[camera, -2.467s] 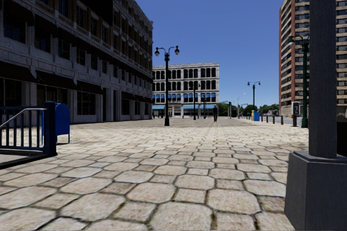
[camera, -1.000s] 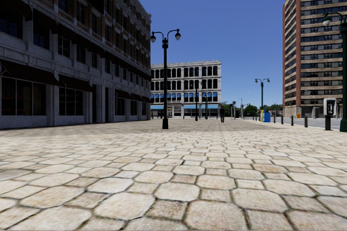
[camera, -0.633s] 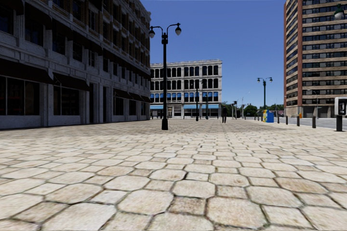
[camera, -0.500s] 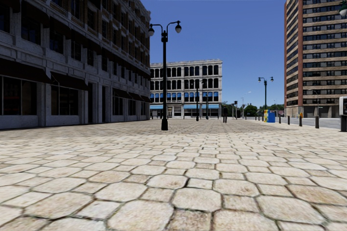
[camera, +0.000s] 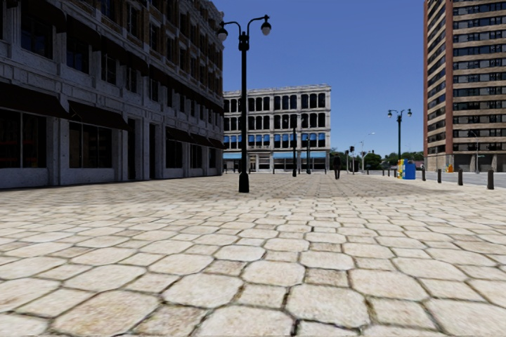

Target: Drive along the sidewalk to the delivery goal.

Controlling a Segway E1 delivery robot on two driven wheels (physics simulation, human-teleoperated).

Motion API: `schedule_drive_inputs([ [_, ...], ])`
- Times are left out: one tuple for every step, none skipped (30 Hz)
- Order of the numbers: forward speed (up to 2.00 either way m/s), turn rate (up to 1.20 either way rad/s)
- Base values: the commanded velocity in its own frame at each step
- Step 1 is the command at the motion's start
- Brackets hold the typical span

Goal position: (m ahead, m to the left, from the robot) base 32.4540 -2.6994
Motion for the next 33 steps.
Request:
schedule_drive_inputs([
  [1.86,0.47],
  [1.86,0.47],
  [1.86,0.47],
  [1.86,0.47],
  [1.86,0.47],
  [1.86,0.47],
  [1.86,0.47],
  [1.86,0.47],
  [1.86,0.47],
  [1.86,0.47],
  [1.86,0.47],
  [1.86,0.47],
  [1.86,0.47],
  [1.86,0.47],
  [1.86,0.47],
  [1.86,0.47],
  [1.86,0.47],
  [1.86,0.47],
  [1.86,0.47],
  [1.86,0.47],
  [1.86,0.47],
  [1.86,0.47],
  [1.86,0.47],
  [1.86,0.47],
  [1.86,0.47],
  [1.86,0.46],
  [1.86,0.40],
  [1.86,0.28],
  [1.86,0.28],
  [1.86,0.11],
  [1.86,0.00],
  [1.86,0.00],
  [1.86,0.00],
])
